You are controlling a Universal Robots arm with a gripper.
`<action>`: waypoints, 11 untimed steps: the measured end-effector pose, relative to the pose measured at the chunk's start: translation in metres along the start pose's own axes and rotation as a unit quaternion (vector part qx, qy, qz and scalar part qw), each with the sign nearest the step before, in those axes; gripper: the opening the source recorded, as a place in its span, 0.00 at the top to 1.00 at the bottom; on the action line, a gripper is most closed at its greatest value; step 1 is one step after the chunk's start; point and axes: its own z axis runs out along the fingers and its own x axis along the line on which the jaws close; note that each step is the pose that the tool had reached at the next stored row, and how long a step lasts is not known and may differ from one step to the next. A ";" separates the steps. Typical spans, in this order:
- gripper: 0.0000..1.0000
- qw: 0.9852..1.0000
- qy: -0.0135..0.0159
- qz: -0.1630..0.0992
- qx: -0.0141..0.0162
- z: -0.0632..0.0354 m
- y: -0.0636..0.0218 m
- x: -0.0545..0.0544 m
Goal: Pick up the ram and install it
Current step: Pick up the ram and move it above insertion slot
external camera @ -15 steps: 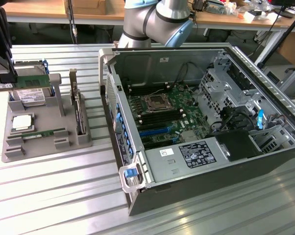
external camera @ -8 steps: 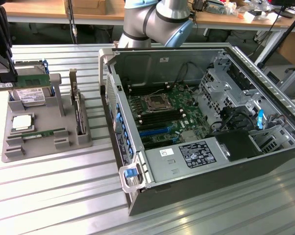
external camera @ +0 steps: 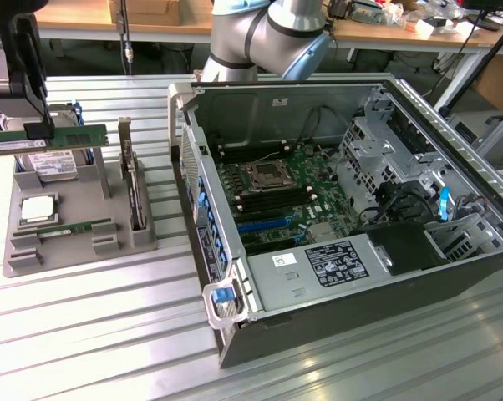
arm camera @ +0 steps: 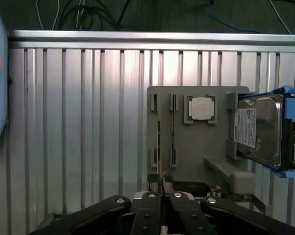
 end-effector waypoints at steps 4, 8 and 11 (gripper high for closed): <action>0.88 1.000 0.000 0.000 0.000 -0.0001 -0.0072 0.000; 0.88 1.000 0.000 0.000 0.000 -0.0001 -0.0159 0.000; 0.88 1.000 0.000 0.000 0.000 -0.0001 -0.0204 0.000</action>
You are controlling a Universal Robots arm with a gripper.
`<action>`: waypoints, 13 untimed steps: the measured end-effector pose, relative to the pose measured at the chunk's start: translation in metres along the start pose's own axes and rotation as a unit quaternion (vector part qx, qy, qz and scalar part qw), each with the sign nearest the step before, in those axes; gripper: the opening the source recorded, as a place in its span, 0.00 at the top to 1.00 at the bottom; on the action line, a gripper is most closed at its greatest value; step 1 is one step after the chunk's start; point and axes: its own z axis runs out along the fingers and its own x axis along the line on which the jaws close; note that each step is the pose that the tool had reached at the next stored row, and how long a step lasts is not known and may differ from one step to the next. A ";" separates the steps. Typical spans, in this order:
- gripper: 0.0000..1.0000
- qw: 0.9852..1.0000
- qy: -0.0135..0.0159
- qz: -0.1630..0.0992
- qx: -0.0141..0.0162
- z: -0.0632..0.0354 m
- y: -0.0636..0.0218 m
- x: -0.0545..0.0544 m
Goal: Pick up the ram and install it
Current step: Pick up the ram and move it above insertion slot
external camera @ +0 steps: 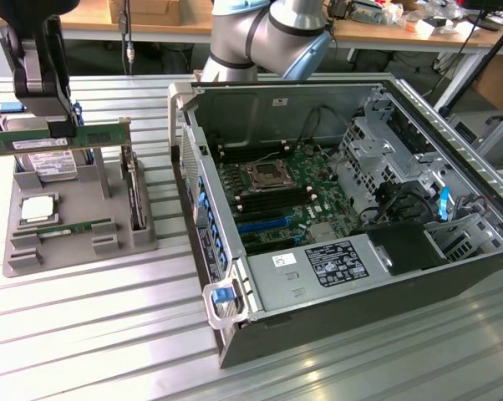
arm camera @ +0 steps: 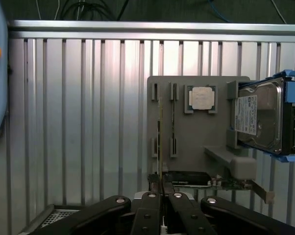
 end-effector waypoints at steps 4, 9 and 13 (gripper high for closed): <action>0.88 1.000 0.000 0.000 0.000 -0.0001 -0.0063 0.000; 0.88 1.000 0.000 0.000 0.000 -0.0001 -0.0214 0.000; 0.88 1.000 0.000 0.000 0.000 -0.0002 -0.0275 0.001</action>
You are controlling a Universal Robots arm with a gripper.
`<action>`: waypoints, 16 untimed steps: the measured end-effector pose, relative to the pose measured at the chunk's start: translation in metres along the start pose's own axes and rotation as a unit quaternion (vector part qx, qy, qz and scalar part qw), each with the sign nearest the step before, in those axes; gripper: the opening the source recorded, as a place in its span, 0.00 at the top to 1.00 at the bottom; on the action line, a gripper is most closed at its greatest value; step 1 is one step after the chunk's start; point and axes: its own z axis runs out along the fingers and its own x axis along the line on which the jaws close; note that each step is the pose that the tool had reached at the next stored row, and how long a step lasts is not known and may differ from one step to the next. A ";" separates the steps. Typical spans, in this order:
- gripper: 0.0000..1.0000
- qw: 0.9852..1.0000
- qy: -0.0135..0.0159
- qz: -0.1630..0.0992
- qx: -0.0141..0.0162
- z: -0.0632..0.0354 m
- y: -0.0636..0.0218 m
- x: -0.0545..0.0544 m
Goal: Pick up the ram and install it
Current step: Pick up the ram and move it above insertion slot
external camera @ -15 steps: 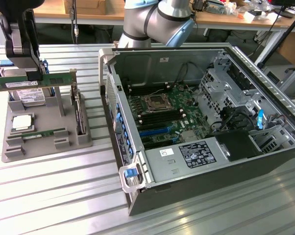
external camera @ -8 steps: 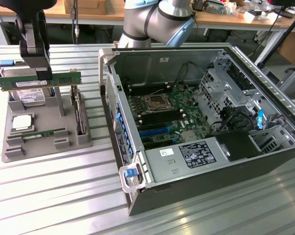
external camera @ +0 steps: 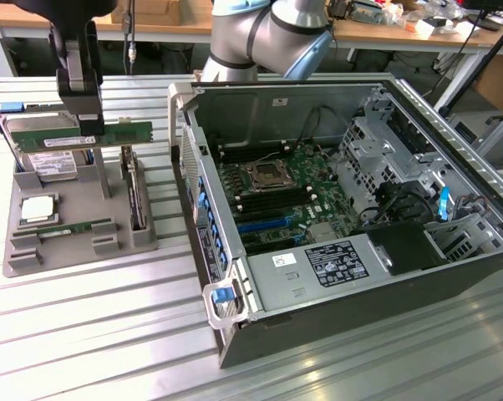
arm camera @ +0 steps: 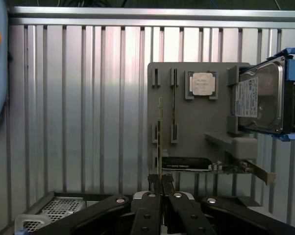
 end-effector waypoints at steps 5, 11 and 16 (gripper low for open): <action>0.88 1.000 0.000 0.000 0.000 0.0000 -0.0104 0.000; 0.88 1.000 0.000 0.000 0.000 -0.0001 -0.0198 0.000; 0.88 1.000 0.000 0.000 0.000 -0.0002 -0.0341 0.001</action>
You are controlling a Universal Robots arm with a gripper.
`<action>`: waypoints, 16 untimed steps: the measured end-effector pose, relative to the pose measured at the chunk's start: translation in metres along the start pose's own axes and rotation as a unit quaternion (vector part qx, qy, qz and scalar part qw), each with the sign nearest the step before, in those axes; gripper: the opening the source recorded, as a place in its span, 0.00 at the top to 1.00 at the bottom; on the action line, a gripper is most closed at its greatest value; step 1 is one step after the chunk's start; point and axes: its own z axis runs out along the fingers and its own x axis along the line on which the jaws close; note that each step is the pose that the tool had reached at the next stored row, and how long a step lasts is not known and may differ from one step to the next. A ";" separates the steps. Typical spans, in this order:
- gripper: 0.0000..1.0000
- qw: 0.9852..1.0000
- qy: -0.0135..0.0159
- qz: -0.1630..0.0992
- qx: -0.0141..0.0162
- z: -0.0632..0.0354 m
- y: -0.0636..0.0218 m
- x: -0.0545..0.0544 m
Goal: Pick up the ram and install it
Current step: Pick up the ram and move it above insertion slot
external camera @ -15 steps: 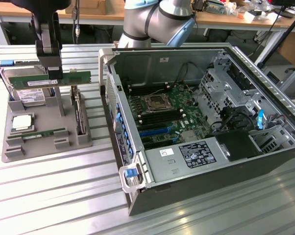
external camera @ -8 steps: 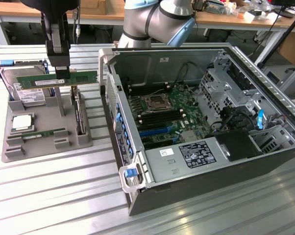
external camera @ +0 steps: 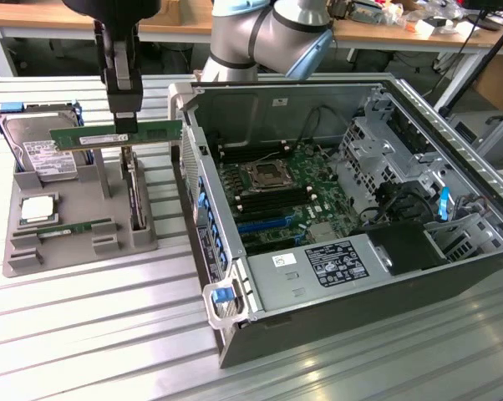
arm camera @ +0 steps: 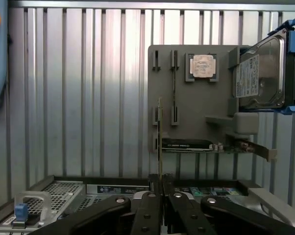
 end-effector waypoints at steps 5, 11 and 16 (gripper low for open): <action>0.88 1.000 0.000 0.000 0.000 -0.0001 -0.0128 0.000; 0.88 1.000 0.000 0.000 0.000 -0.0001 -0.0268 0.001; 0.88 1.000 0.000 0.000 0.000 -0.0002 -0.0406 0.001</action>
